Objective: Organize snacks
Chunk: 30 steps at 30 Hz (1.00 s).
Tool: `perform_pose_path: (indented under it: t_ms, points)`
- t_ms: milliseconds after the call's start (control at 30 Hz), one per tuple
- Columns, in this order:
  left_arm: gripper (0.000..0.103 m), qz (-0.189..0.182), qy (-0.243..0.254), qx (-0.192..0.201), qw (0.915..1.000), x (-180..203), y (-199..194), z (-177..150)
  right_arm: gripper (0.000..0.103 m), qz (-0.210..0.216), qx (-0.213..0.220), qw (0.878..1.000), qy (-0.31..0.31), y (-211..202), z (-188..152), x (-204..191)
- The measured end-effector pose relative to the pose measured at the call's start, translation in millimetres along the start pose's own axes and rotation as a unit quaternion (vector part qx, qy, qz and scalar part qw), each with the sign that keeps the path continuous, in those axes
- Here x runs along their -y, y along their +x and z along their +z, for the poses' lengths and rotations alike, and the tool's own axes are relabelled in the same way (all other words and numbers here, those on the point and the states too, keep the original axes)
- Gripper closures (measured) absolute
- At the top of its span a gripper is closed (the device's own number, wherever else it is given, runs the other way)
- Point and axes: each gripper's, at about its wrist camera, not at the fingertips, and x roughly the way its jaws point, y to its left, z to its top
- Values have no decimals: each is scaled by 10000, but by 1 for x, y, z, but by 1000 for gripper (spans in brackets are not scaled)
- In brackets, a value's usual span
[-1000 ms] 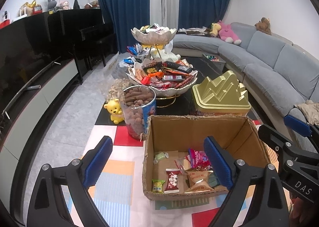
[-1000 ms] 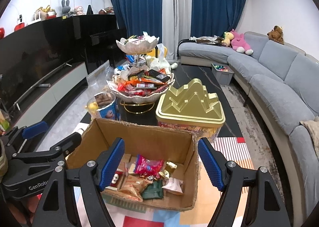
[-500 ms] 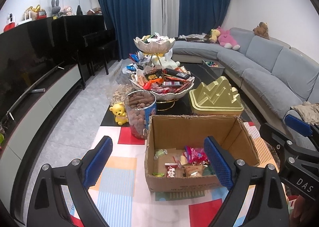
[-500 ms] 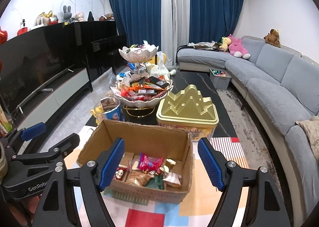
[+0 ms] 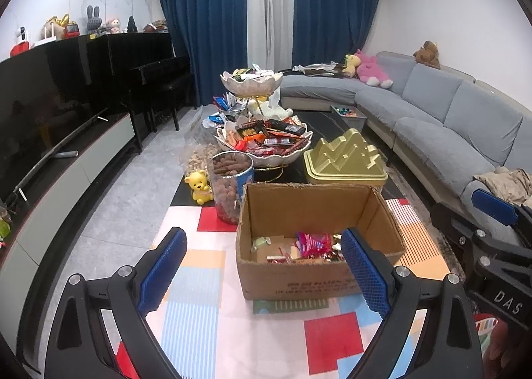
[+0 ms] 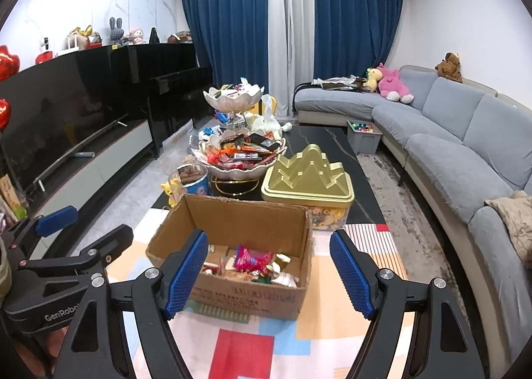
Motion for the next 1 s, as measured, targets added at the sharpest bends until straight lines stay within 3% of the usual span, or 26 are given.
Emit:
perform_pose_path:
  t_ms: [500, 1000]
  points:
    - [7, -141, -49, -204, 9997, 11, -45, -41, 27, -63, -163, 9998, 11, -45, -44, 7]
    - [7, 31, -98, -254, 9996, 21, -96, -91, 27, -102, -252, 9995, 134, -98, -87, 12]
